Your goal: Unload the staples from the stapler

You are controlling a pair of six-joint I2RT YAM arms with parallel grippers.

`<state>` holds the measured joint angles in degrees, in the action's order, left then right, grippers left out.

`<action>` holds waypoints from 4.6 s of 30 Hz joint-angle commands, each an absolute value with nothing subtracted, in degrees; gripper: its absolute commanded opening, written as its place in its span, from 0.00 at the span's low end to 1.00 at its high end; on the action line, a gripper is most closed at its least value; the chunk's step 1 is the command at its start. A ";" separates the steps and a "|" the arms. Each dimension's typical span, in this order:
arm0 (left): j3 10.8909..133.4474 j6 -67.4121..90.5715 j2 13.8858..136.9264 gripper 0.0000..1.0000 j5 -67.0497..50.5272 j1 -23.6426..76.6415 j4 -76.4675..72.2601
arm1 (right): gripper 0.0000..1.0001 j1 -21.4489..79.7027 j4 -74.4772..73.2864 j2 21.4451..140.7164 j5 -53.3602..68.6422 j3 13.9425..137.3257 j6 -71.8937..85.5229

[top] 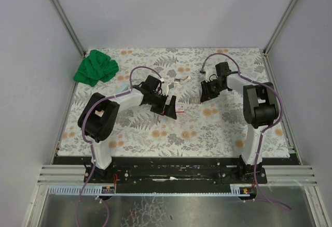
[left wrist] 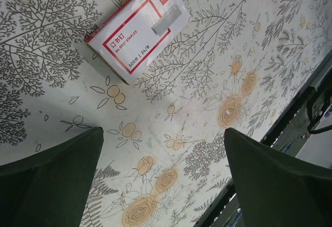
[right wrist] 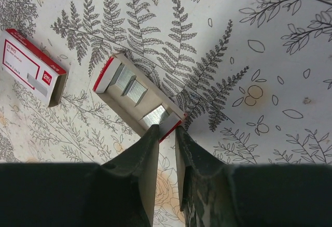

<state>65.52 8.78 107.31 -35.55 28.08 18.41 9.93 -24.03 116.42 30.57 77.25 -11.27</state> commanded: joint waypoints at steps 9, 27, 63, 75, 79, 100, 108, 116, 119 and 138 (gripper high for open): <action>68.25 8.71 108.91 1.00 -35.88 27.60 16.85 | 0.25 13.42 -24.29 111.31 29.04 73.22 -13.03; 71.52 9.83 113.27 1.00 -36.43 27.81 14.30 | 0.25 15.41 -22.85 111.96 30.31 71.78 -9.76; 69.05 12.30 115.07 1.00 -37.38 28.72 11.03 | 0.24 16.49 -23.29 111.88 30.74 70.29 -9.64; 68.65 12.40 114.95 1.00 -37.64 29.26 10.71 | 0.25 16.53 -22.62 112.33 31.15 70.76 -6.87; 68.65 12.32 114.93 1.00 -37.67 29.44 10.73 | 0.25 16.78 -22.41 112.71 31.44 70.92 -5.96; 69.84 10.57 115.26 1.00 -33.05 28.71 12.19 | 0.24 17.48 -22.06 110.85 25.68 71.10 -11.33; 71.43 10.44 116.95 1.00 -33.03 28.52 13.17 | 0.23 17.49 -22.36 110.37 24.23 71.17 -12.68; 72.10 11.99 117.39 1.00 -34.63 28.57 12.92 | 0.23 17.49 -23.28 110.39 26.02 71.58 -12.83; 72.37 12.04 117.45 1.00 -33.20 28.56 13.09 | 0.23 17.48 -23.53 110.37 25.83 71.58 -13.52; 74.58 13.97 118.52 1.00 -30.05 28.12 13.45 | 0.22 17.51 -23.78 110.04 24.56 71.77 -14.71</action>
<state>74.76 13.76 115.96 -33.52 28.77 11.05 17.19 -22.15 111.79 26.20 71.37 -14.06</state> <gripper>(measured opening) 0.998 0.224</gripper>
